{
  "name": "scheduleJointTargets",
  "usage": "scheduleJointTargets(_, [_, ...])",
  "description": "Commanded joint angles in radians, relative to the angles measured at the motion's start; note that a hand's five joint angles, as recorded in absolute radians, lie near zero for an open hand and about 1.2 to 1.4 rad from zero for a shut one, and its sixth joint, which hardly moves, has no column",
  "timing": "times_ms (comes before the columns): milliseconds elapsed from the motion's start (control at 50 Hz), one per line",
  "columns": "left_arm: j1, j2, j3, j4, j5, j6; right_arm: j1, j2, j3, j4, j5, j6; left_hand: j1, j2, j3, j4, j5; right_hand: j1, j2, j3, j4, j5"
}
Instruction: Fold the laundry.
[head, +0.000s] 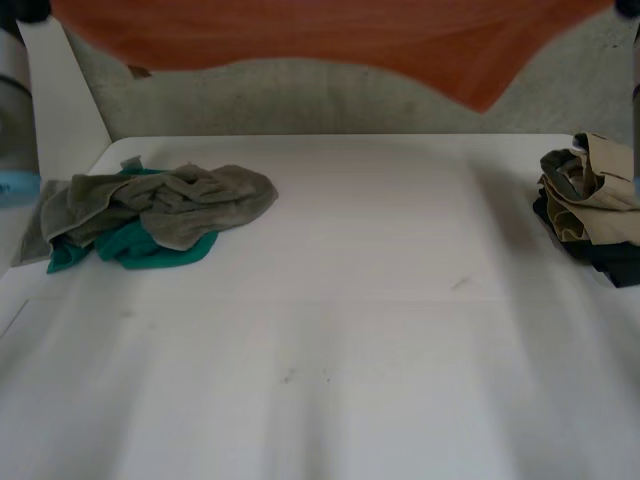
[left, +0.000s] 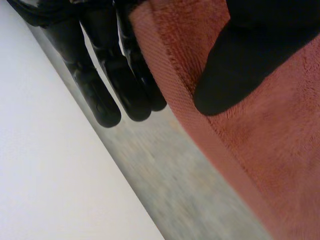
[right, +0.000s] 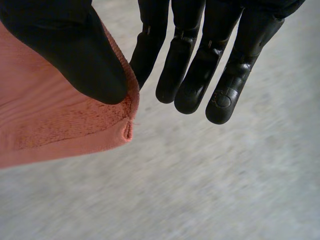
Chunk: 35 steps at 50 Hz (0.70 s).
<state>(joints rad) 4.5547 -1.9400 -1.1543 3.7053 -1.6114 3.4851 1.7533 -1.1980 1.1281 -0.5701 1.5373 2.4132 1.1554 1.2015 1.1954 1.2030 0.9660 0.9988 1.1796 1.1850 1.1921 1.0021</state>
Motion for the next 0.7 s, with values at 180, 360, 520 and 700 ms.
scheduleJointTargets(180, [0.000,0.010,-0.541,-0.004,0.105,0.006,-0.012,0.006,0.447,0.067,-0.075,-0.009,0.241,0.195,0.201,0.193,0.256,0.397,0.217,0.211,0.204,0.220])
scheduleJointTargets(360, [0.052,0.162,-0.795,-0.169,0.117,0.035,-0.138,-0.132,0.617,0.372,-0.140,-0.095,0.241,0.195,0.201,0.193,0.256,0.397,0.217,0.211,0.204,0.220])
scheduleJointTargets(520, [0.112,0.351,-0.895,-0.542,0.202,0.195,-0.261,-0.233,0.645,0.803,-0.183,-0.313,0.241,0.195,0.201,0.193,0.256,0.397,0.217,0.211,0.204,0.220])
scheduleJointTargets(700, [0.152,0.463,-0.964,-0.677,0.226,0.357,-0.294,-0.284,0.673,0.946,-0.181,-0.430,0.241,0.195,0.201,0.193,0.256,0.397,0.217,0.211,0.204,0.220])
